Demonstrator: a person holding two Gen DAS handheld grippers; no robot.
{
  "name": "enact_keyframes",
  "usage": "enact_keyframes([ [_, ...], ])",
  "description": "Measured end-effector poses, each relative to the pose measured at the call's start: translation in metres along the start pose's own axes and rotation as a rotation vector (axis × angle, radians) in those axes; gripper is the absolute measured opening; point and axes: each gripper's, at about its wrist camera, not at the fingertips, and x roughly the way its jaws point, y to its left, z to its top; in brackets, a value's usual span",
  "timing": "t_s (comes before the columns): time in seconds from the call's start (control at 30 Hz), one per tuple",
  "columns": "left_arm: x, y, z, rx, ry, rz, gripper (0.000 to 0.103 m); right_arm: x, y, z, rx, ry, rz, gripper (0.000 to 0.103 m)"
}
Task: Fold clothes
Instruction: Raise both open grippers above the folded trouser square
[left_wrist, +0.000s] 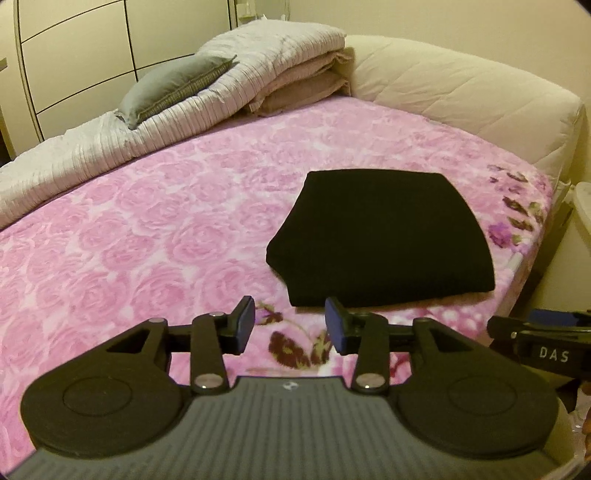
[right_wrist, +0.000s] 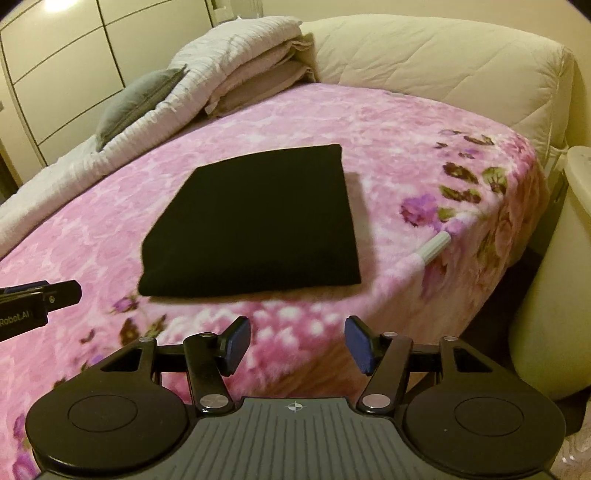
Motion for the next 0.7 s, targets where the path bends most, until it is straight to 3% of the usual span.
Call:
enact_keyframes([
  [0.33, -0.033, 0.001, -0.011, -0.003, -0.022, -0.012, 0.043, -0.033, 0.012, -0.012, -0.011, 0.0, 0.026, 0.061],
  [0.7, -0.033, -0.007, -0.015, 0.008, -0.003, -0.027, 0.043, -0.036, 0.011, -0.016, -0.012, 0.018, 0.015, 0.061],
])
